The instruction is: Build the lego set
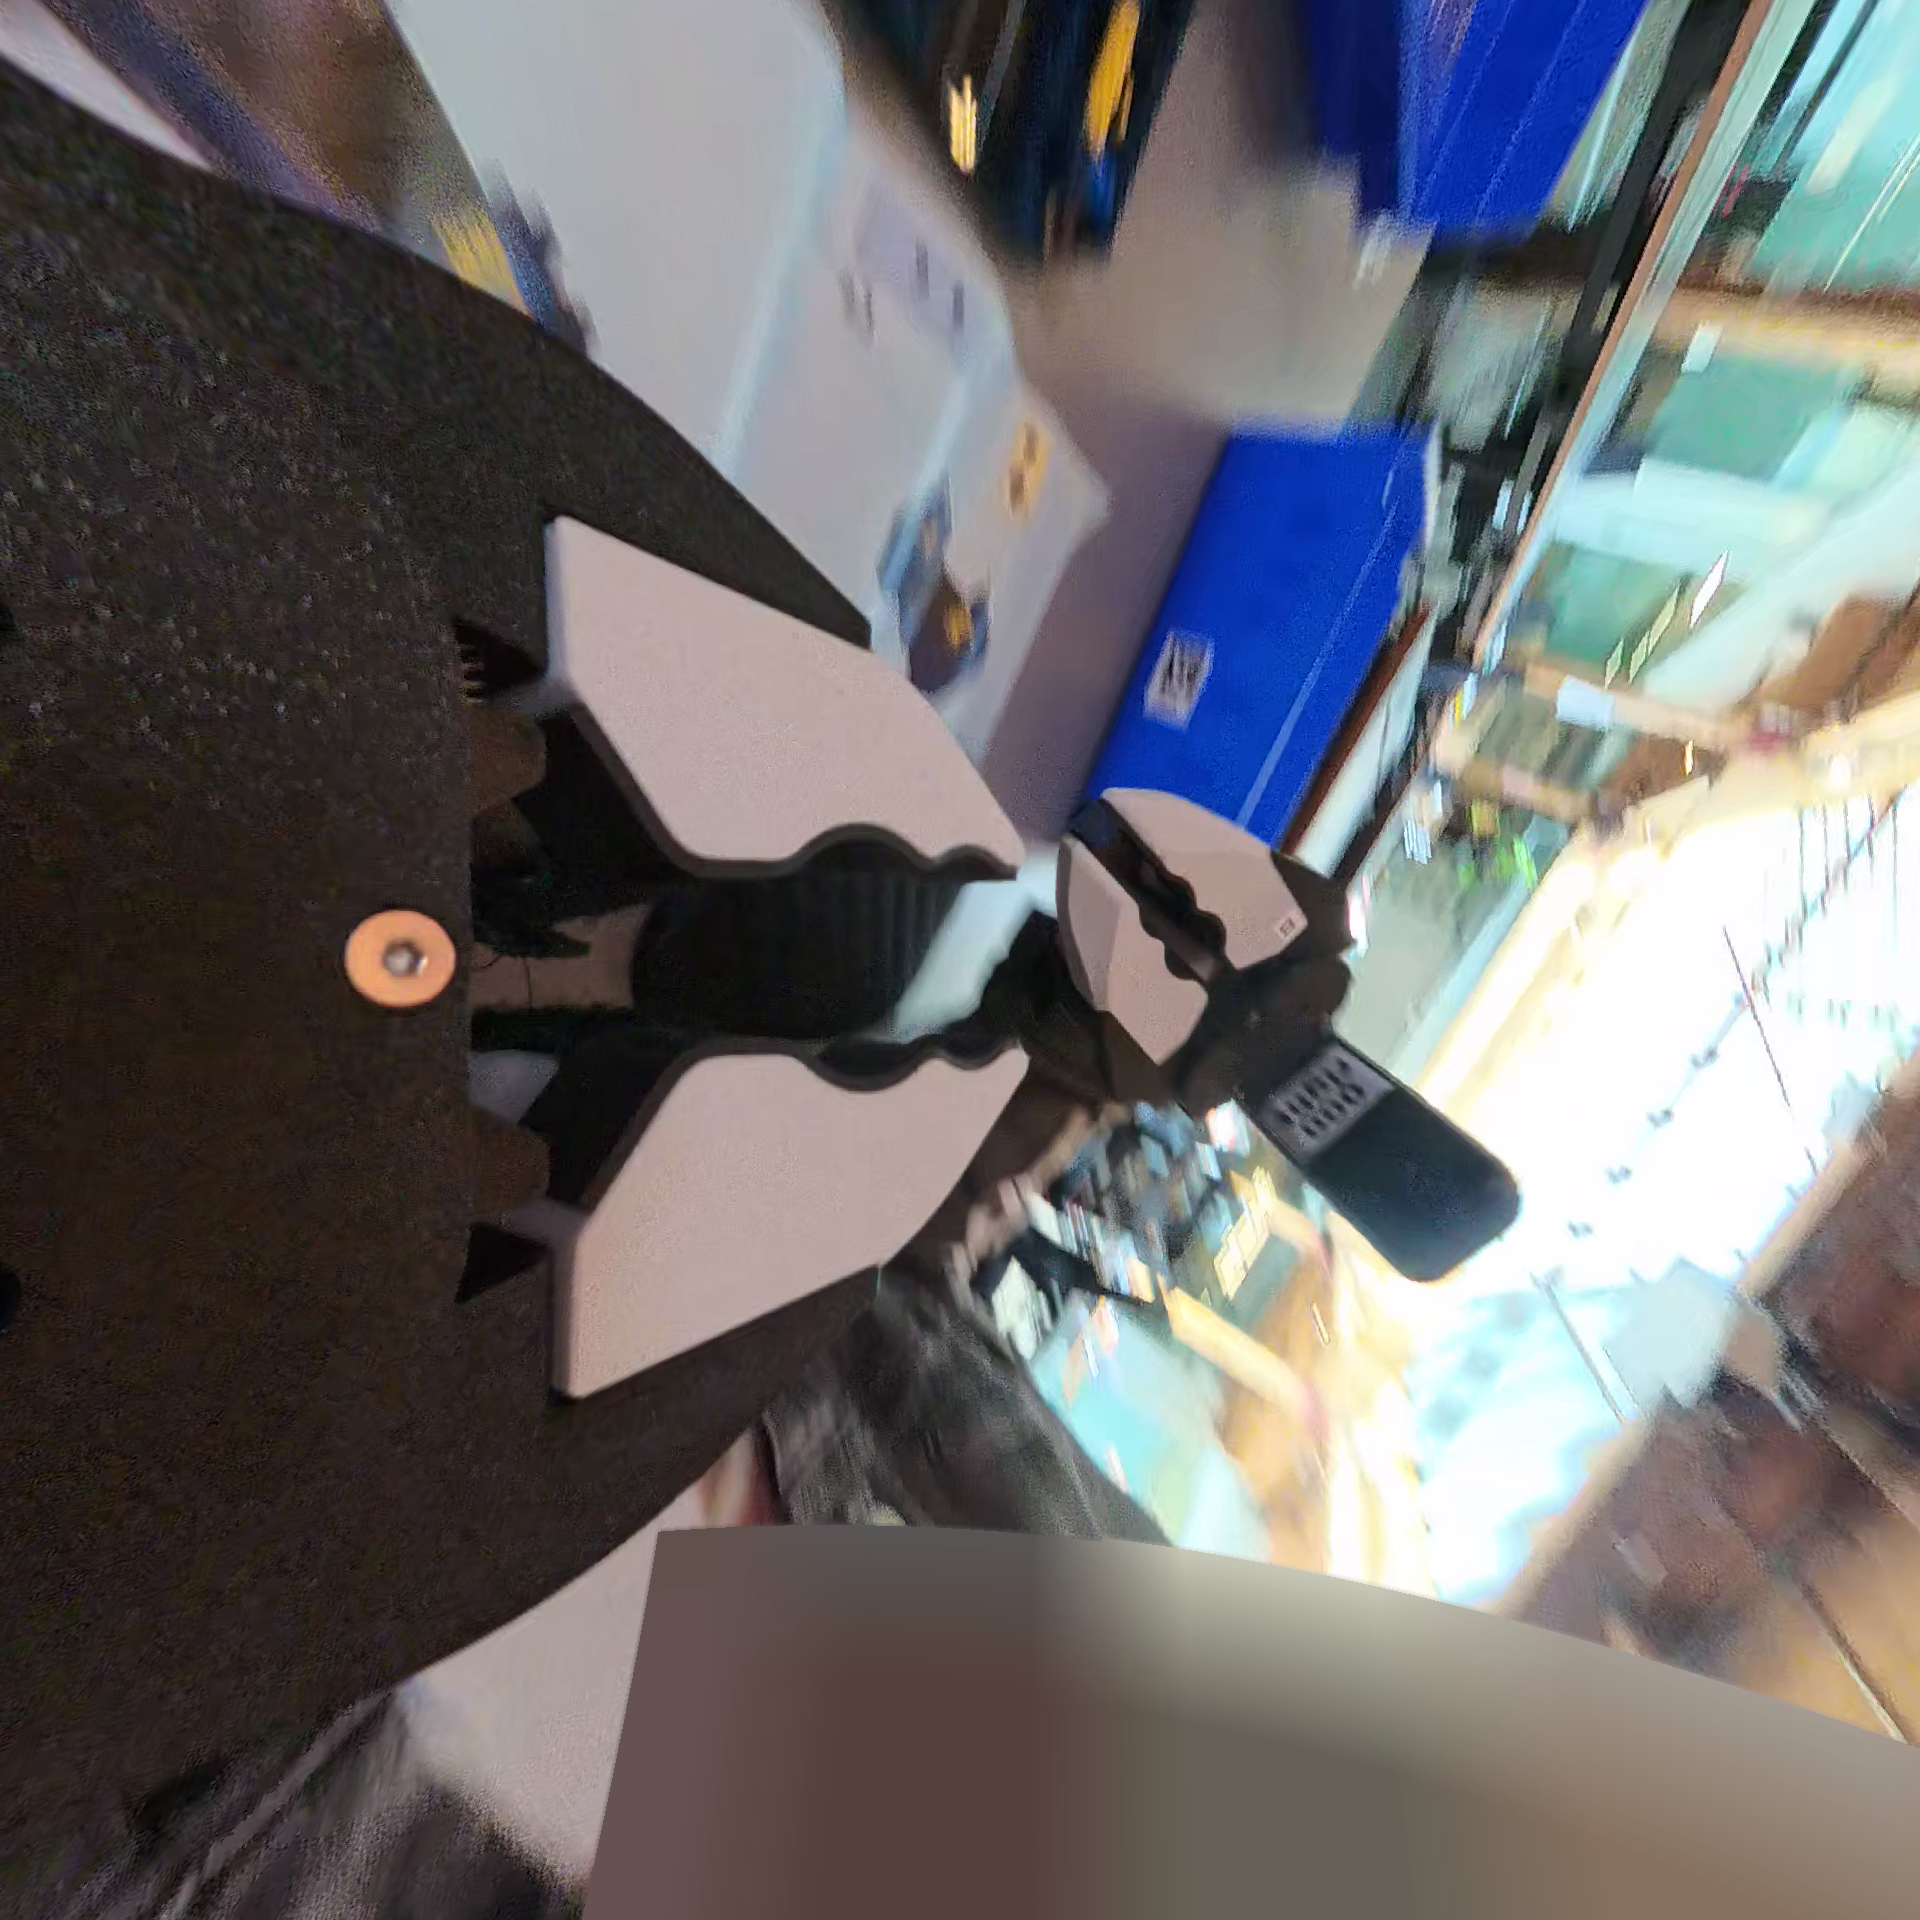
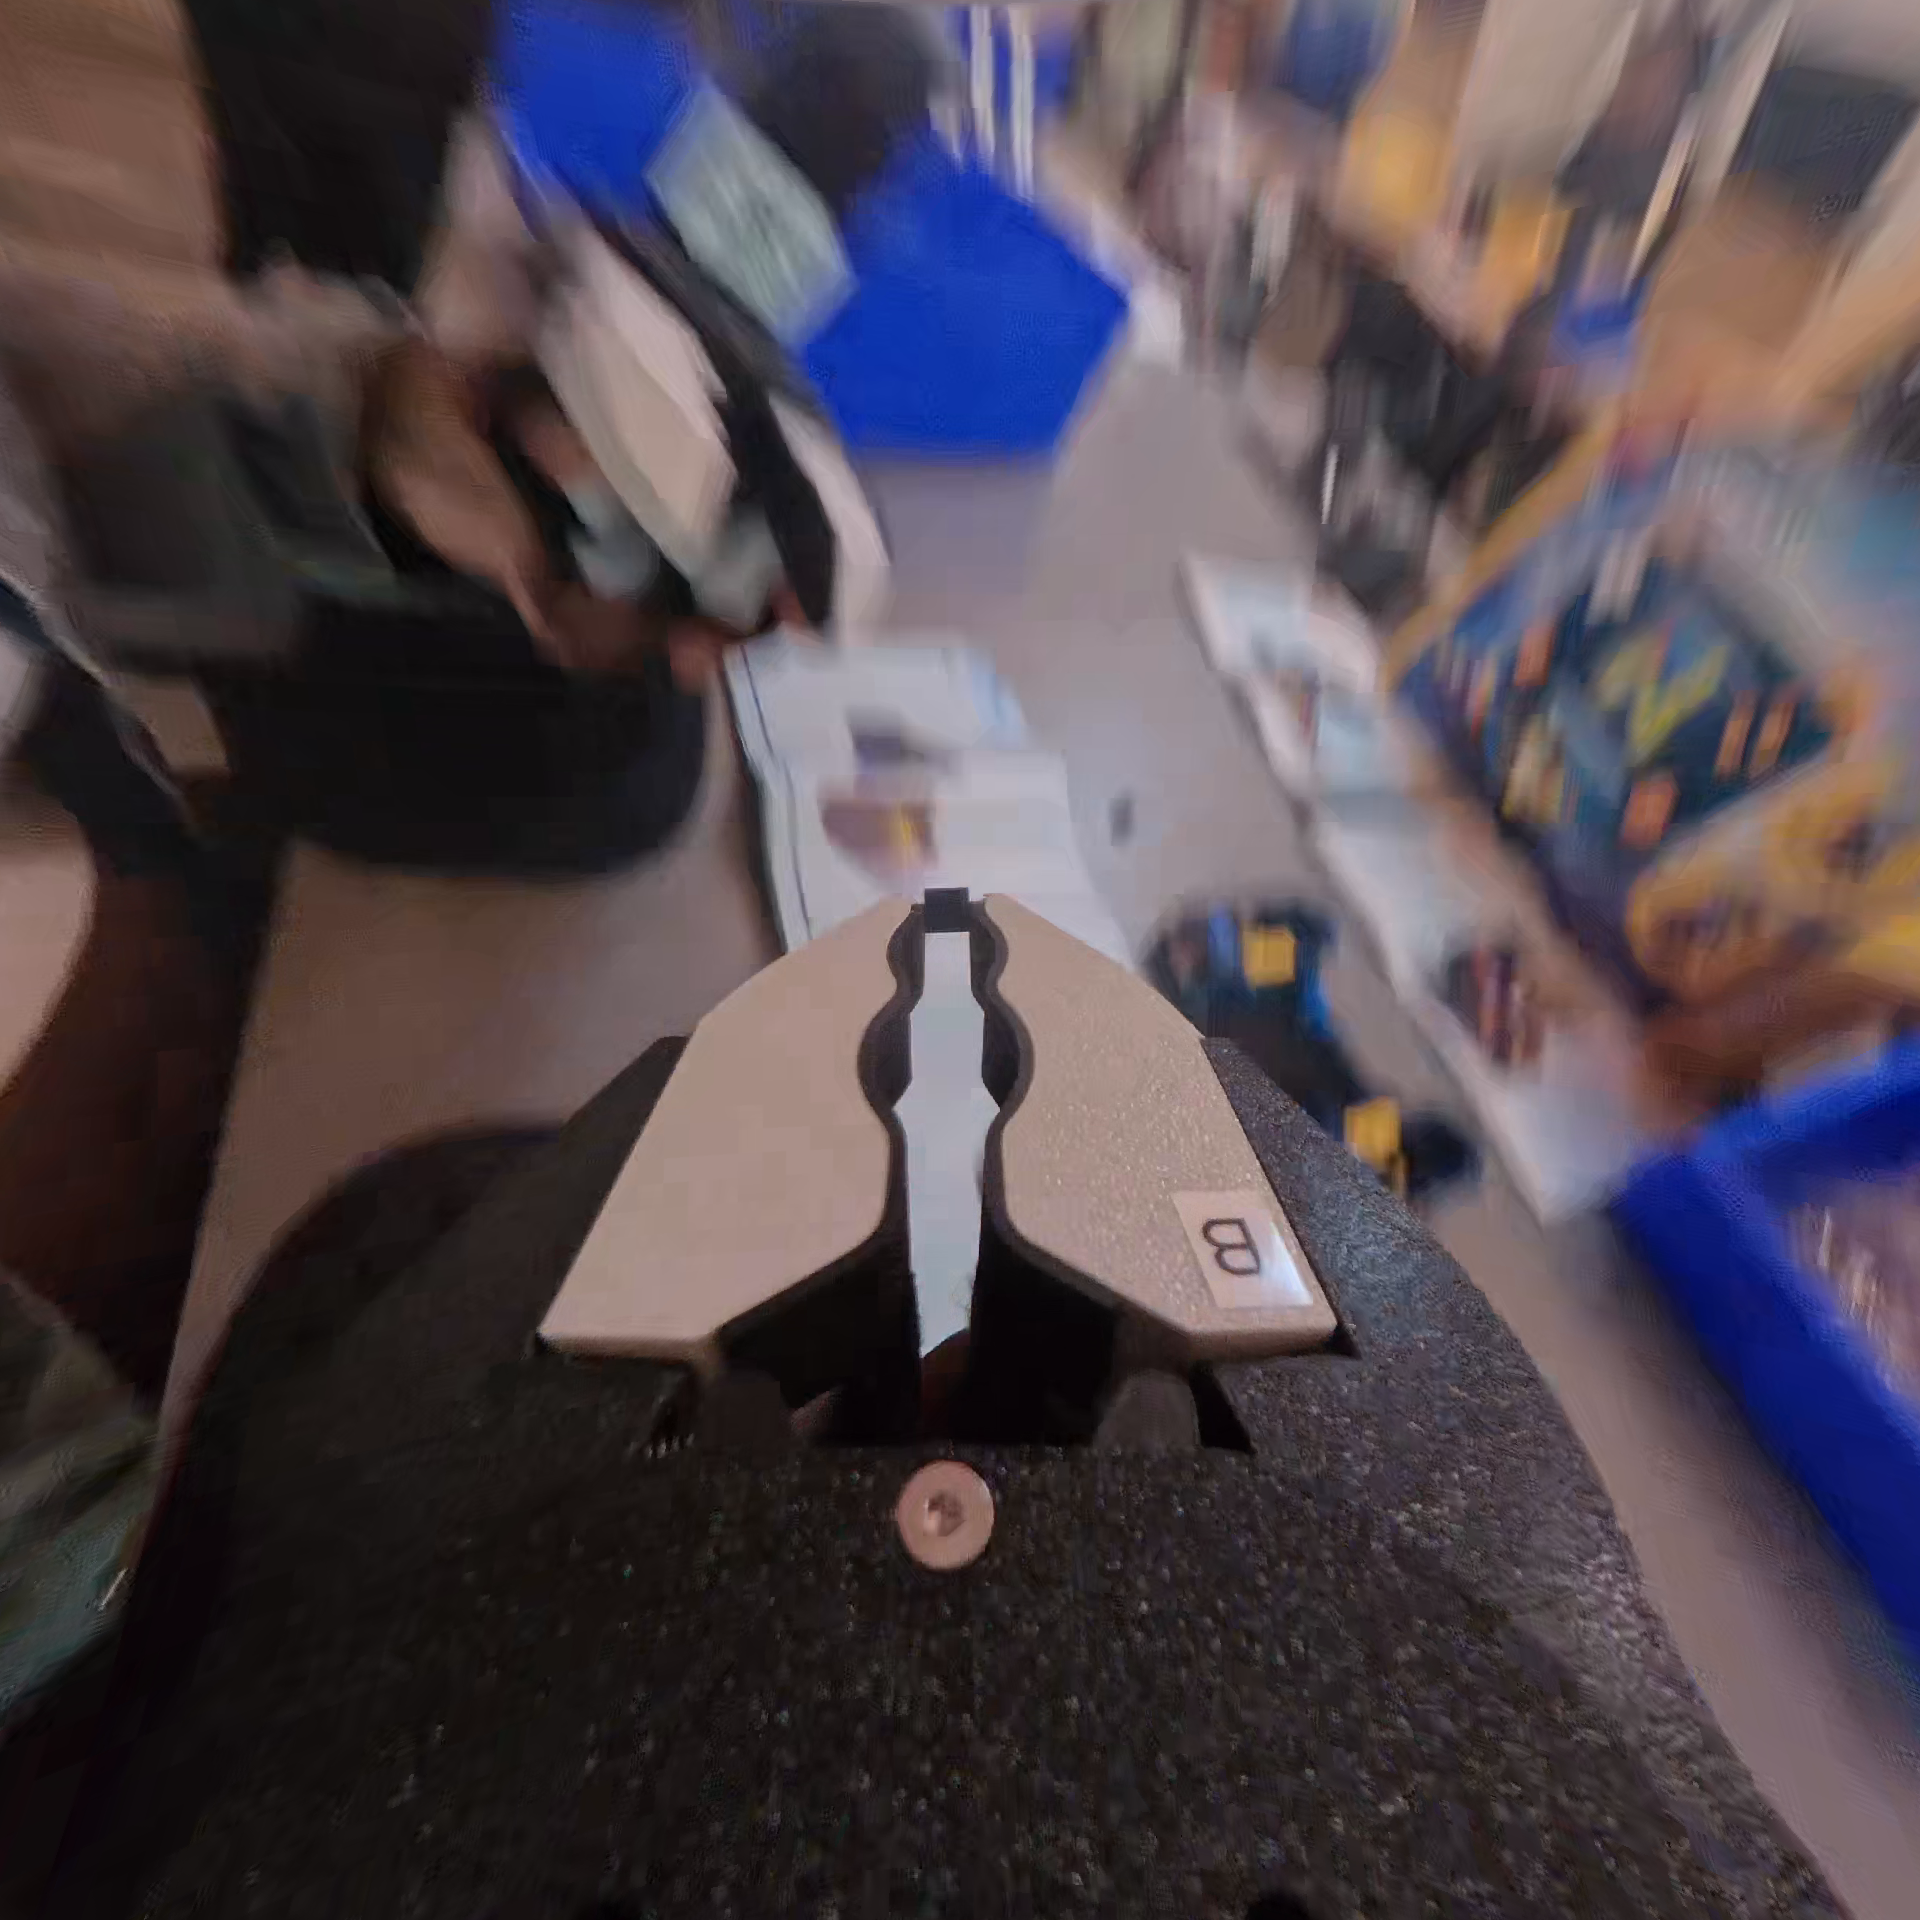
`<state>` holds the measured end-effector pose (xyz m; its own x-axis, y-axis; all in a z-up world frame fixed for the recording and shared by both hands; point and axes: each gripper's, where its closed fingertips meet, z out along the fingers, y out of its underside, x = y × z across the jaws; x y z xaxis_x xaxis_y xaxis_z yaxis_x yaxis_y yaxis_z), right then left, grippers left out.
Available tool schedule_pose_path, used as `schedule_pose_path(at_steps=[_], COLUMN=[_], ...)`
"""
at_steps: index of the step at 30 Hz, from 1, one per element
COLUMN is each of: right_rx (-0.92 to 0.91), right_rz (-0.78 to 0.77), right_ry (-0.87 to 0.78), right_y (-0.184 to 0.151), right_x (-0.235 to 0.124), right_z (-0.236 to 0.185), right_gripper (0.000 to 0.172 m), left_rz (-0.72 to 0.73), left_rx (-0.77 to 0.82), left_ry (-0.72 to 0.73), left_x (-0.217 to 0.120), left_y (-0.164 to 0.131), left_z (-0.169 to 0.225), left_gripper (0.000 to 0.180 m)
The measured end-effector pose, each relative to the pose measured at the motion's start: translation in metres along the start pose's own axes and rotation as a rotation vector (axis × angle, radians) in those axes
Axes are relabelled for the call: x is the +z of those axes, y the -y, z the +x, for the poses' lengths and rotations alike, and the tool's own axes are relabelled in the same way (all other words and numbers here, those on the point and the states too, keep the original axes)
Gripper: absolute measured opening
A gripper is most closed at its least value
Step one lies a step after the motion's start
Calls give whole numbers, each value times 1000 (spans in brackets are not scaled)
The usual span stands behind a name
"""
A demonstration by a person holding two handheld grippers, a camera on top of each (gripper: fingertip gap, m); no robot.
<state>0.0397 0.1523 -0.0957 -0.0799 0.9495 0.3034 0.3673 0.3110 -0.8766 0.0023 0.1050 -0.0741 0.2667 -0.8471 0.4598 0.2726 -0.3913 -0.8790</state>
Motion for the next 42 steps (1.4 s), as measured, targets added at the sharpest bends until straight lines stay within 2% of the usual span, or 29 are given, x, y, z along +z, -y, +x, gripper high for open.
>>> schedule_pose_path(at_steps=[2, 4, 10, 15, 18, 25, 31, 34, 36, 39, 40, 42], right_rx=[135, 207, 333, 563, 630, 632, 635, 613, 563, 420, 363, 324], right_rz=[-307, -493, -663, -750, -787, -786, -781, -809, -914, -1233, -1292, -1295], right_ry=[-18, -32, -70, -331, -404, -410, -460, -474, -409, -321, -321, -319], right_y=[-58, -99, -154, -187, -201, -207, -200, -175, -155, -137, -129, -117], right_x=[-8, -22, -45, -79, -90, -92, -101, -101, -95, -100, -99, -87], right_z=[23, 39, 65, 101, 104, 102, 109, 112, 108, 103, 107, 113], right_gripper=[8, 8, 8, 8, 8, 8, 30, 39, 41, 51, 51, 49], left_rz=[-29, -38, 13, 9, 4, -19, -24, -11, 2, 8, 5, -21], left_rx=[176, 275, 297, 288, 295, 293, 300, 291, 279, 266, 271, 290], left_ry=[219, 356, 439, 450, 443, 452, 474, 494, 492, 492, 496, 520], left_x=[-19, -37, -65, -68, -66, -65, -68, -72, -74, -75, -76, -78], left_y=[7, 14, 22, 18, 17, 13, 13, 15, 16, 18, 18, 17], left_z=[-20, -29, -33, -39, -40, -44, -47, -51, -52, -53, -53, -55], left_gripper=[47, 59, 60, 60, 60, 60, 60, 59, 59, 59, 59, 59])
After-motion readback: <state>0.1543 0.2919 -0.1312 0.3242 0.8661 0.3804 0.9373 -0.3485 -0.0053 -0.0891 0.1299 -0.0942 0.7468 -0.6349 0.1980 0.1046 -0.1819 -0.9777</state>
